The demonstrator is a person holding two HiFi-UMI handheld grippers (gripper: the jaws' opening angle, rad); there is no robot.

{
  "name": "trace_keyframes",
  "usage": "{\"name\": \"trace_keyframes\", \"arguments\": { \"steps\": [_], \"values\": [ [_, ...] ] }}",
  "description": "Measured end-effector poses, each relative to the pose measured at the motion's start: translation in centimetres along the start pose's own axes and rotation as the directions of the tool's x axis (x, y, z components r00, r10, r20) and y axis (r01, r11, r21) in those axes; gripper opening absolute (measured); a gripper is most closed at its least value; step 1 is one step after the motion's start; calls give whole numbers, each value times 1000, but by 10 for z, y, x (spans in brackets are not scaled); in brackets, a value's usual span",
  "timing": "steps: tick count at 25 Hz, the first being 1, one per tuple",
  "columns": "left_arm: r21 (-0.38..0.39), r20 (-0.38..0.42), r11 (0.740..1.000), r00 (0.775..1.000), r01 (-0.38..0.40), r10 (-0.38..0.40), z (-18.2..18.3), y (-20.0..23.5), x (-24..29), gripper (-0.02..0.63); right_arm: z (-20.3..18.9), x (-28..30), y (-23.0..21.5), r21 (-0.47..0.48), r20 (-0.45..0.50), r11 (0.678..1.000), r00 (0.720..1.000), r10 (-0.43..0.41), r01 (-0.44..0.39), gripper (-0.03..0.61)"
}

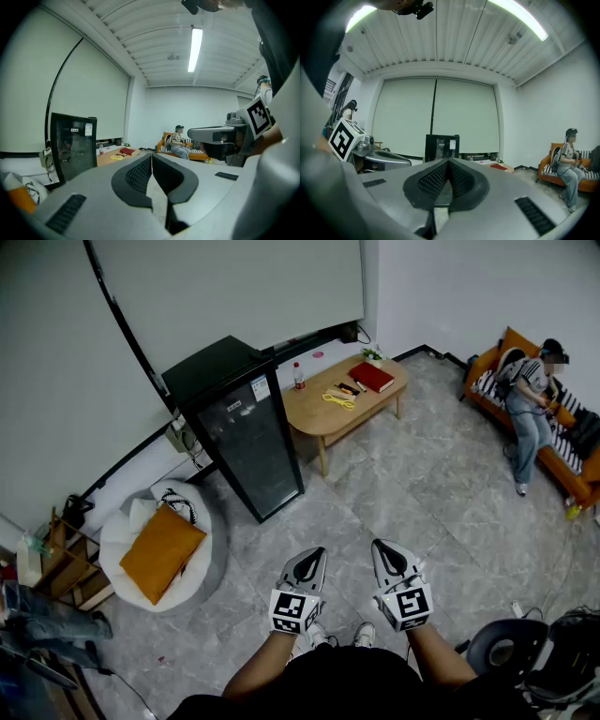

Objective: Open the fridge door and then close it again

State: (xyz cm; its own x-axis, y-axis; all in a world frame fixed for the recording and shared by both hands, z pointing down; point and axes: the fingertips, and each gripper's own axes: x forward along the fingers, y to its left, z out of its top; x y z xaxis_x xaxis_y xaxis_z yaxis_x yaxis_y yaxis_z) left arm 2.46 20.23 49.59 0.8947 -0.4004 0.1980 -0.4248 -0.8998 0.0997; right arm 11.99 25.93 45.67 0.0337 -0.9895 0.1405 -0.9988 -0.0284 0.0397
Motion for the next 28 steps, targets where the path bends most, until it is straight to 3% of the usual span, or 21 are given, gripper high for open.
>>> {"name": "trace_keyframes", "arguments": {
  "steps": [11, 20, 28],
  "values": [
    [8, -1, 1000, 1000, 13, -13, 0, 10, -5, 23, 2, 7, 10, -8, 5, 1000, 1000, -1, 1, 17],
    [19, 7, 1000, 1000, -13, 13, 1, 52, -24, 23, 6, 33, 36, 1, 16, 1000, 1000, -18, 18, 18],
    [-10, 14, 998, 998, -65, 65, -3, 96, -38, 23, 7, 65, 64, 20, 12, 1000, 1000, 22, -22, 18]
  ]
}}
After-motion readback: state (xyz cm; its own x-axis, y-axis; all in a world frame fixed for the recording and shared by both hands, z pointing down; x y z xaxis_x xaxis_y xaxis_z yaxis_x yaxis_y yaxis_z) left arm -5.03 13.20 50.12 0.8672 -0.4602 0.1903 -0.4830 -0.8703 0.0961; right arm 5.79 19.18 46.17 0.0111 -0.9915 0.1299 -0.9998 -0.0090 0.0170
